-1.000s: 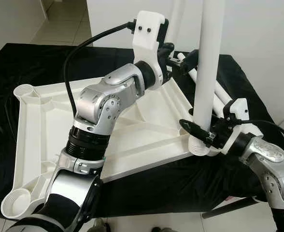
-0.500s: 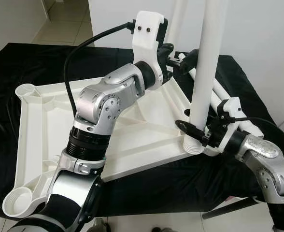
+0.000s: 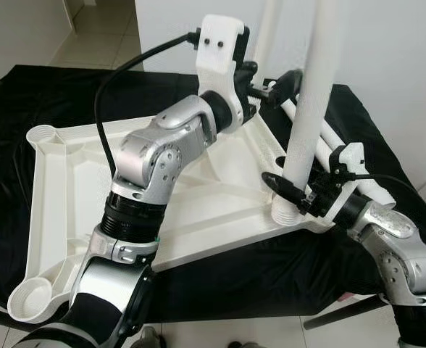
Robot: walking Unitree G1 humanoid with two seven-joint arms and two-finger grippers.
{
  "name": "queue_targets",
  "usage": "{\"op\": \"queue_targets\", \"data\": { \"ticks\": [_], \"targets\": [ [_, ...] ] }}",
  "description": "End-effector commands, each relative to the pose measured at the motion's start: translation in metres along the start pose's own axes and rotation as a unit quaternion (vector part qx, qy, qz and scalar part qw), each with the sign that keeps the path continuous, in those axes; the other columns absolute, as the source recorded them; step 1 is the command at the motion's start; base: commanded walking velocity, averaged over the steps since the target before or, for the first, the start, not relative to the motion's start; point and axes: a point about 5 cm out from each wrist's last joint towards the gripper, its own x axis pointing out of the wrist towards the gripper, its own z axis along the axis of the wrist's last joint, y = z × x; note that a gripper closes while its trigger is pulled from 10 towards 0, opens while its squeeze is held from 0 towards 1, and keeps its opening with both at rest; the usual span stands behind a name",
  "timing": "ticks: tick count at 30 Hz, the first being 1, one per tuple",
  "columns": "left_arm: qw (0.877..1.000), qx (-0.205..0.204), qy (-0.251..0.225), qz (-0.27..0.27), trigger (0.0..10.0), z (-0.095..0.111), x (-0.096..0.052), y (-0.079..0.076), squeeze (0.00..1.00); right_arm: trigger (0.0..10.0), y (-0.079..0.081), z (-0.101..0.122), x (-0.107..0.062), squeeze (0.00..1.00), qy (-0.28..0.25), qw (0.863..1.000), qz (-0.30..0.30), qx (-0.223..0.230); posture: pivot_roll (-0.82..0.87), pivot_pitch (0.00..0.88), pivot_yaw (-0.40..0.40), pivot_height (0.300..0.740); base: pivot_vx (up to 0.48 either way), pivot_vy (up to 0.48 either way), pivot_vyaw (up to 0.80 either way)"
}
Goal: Building children table
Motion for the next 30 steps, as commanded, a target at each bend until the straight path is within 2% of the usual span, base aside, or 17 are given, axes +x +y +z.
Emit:
{"op": "queue_targets", "data": {
  "ticks": [1,7,10,12,13,19,20,21,24,26,27,30],
  "targets": [
    [1.0,-0.004,0.004,0.007,10.0,-0.005,-0.001,0.003,0.0,10.0,-0.007,0.005,-0.003,0.0,-0.017,0.999,-0.034,-0.007,-0.02,0.097,-0.035,0.74,0.0,0.0,0.0],
    [0.998,-0.008,0.0,0.07,10.0,-0.009,-0.008,0.022,0.0,10.0,-0.021,0.007,-0.006,0.0,-0.057,0.984,-0.167,-0.007,-0.02,0.112,-0.02,0.74,0.0,0.0,0.0],
    [0.997,-0.007,0.003,0.074,10.0,-0.01,-0.009,0.023,0.0,10.0,-0.022,0.007,-0.006,0.0,-0.058,0.982,-0.178,-0.009,-0.02,0.115,-0.016,0.74,0.0,0.0,0.0],
    [0.997,0.0,0.009,0.073,10.0,-0.018,-0.012,0.024,0.0,10.0,-0.027,0.004,-0.007,0.0,-0.058,0.974,-0.22,-0.014,-0.02,0.115,-0.016,0.74,0.0,0.0,0.0],
    [0.997,0.0,0.009,0.073,10.0,-0.018,-0.012,0.024,0.0,10.0,-0.027,0.004,-0.007,0.0,-0.058,0.974,-0.22,-0.014,-0.02,0.115,-0.016,0.74,0.0,0.0,0.0],
    [0.999,0.043,-0.005,0.008,10.0,-0.033,-0.023,0.009,0.0,10.0,-0.026,-0.002,-0.011,0.0,-0.063,0.964,-0.255,-0.038,-0.02,0.115,-0.014,0.74,0.0,0.0,0.0],
    [0.997,0.072,-0.022,-0.019,10.0,-0.037,-0.029,0.0,0.0,10.0,-0.024,-0.004,-0.012,0.0,-0.066,0.962,-0.262,-0.038,-0.02,0.115,-0.014,0.74,0.0,0.0,0.0],
    [0.995,0.076,-0.02,-0.053,10.0,-0.047,-0.036,-0.007,0.0,10.0,-0.022,-0.008,-0.014,0.0,-0.064,0.959,-0.272,-0.038,-0.02,0.117,-0.012,0.74,0.0,0.0,0.0],
    [0.994,0.075,-0.019,-0.071,10.0,-0.053,-0.04,-0.011,0.0,10.0,-0.02,-0.01,-0.015,0.0,-0.063,0.957,-0.279,-0.04,-0.02,0.117,-0.012,0.74,0.0,0.0,0.0],
    [0.994,0.057,0.01,-0.092,10.0,-0.074,-0.049,-0.015,0.0,10.0,-0.016,-0.015,-0.017,0.0,-0.06,0.954,-0.291,-0.041,-0.01,0.119,-0.012,0.74,0.0,0.0,0.0],
    [0.993,0.062,0.029,-0.096,10.0,-0.084,-0.053,-0.016,0.0,10.0,-0.014,-0.017,-0.018,0.0,-0.058,0.952,-0.298,-0.042,-0.02,0.121,-0.011,0.74,0.0,0.0,0.0],
    [0.992,0.058,0.045,-0.104,10.0,-0.092,-0.057,-0.018,0.0,10.0,-0.012,-0.019,-0.019,0.0,-0.056,0.95,-0.304,-0.042,-0.01,0.123,-0.01,0.74,0.0,0.0,0.0]
  ]
}}
